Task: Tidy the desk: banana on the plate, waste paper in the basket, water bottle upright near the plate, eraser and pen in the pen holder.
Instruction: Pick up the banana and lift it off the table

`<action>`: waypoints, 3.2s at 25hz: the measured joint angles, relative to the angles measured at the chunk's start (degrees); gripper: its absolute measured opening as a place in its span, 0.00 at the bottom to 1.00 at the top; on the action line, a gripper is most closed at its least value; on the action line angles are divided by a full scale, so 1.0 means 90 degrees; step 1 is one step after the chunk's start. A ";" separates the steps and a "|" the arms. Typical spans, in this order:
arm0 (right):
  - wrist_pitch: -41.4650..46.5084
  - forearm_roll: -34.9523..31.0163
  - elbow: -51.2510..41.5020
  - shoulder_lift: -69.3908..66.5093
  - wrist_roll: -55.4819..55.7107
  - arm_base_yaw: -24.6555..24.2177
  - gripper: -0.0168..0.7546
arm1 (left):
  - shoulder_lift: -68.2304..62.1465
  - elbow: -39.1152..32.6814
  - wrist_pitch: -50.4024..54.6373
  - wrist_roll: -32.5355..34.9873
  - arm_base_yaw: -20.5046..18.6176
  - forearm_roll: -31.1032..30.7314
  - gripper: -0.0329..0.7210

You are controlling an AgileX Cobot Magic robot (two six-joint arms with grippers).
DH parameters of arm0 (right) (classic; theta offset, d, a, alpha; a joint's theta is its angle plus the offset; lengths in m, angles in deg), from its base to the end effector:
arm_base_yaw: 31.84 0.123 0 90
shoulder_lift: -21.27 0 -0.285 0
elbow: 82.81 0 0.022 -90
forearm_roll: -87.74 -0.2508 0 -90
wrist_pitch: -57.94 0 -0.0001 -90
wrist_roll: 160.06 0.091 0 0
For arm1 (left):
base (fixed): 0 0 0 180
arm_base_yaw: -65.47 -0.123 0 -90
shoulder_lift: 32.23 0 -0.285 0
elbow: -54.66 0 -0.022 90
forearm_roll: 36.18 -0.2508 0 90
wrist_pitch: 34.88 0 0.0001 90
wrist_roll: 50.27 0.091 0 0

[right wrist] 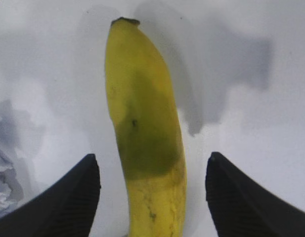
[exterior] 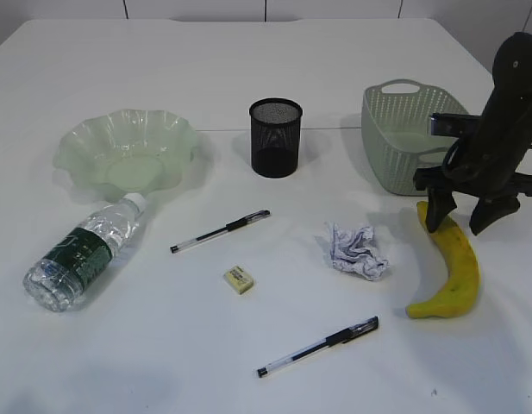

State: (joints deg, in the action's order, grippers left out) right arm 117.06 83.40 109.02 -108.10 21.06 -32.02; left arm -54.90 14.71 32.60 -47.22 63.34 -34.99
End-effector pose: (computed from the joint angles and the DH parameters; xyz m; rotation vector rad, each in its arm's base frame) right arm 0.4187 0.0046 0.1562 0.0920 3.0808 0.1027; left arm 0.0192 -0.0010 0.3090 0.0193 2.2705 0.0218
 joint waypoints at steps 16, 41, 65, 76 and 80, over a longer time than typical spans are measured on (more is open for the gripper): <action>-0.0302 0.0011 0.0000 -0.0013 -0.0051 0.0000 0.67 | 0.0000 0.0000 0.0000 0.0000 0.0000 0.0000 0.55; -0.0147 0.0005 0.0459 -0.0401 -0.0014 0.0000 0.67 | 0.0000 0.0000 0.0000 0.0000 0.0000 0.0010 0.55; 0.0100 0.0286 0.0459 -0.0537 -0.0014 0.0000 0.37 | 0.0000 0.0000 0.0000 0.0000 0.0000 0.0010 0.55; 0.0282 0.0316 0.0469 -0.0537 -0.0014 0.0000 0.36 | 0.0000 0.0000 0.0000 0.0000 0.0000 0.0010 0.55; 0.0366 0.0337 0.0469 -0.0537 -0.0014 0.0000 0.34 | 0.0000 0.0000 0.0000 0.0000 0.0000 0.0010 0.55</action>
State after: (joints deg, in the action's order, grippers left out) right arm 120.35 86.43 113.24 -112.93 20.93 -32.02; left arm -54.90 14.71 32.60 -47.22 63.34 -34.90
